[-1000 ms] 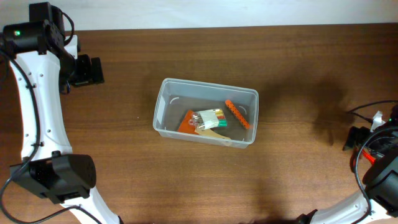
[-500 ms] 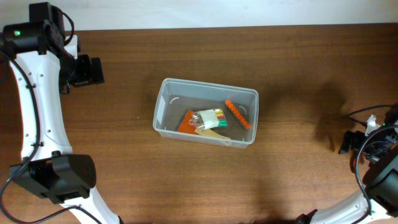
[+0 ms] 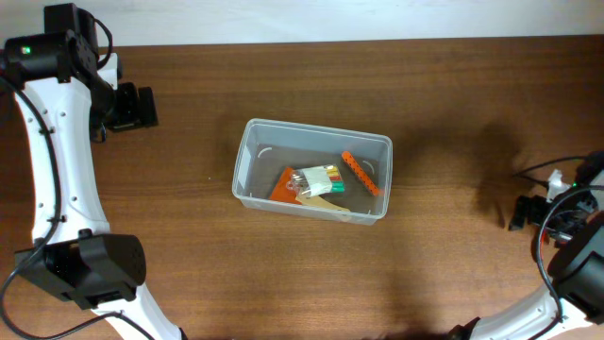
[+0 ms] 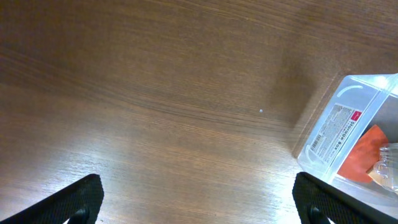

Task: Pack container
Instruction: 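Lower the right gripper onto the pliers' jaw end and close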

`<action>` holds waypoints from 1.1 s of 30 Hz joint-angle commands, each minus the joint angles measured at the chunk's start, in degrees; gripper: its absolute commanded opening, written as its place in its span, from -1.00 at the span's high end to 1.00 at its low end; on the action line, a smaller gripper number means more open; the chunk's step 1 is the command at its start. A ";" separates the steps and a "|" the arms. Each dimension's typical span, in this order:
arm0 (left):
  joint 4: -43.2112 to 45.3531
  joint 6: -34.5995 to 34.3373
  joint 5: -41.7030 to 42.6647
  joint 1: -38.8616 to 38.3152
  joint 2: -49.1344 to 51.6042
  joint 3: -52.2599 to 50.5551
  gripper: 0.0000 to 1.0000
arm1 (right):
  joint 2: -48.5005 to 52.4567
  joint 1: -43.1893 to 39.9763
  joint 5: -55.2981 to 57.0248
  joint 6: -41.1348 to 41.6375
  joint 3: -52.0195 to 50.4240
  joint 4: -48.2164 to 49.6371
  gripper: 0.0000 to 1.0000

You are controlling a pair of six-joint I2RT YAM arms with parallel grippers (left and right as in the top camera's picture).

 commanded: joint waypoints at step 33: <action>-0.04 0.70 -0.42 0.35 -0.24 0.55 -0.99 | 1.53 1.29 -0.17 5.70 -0.70 1.77 -0.98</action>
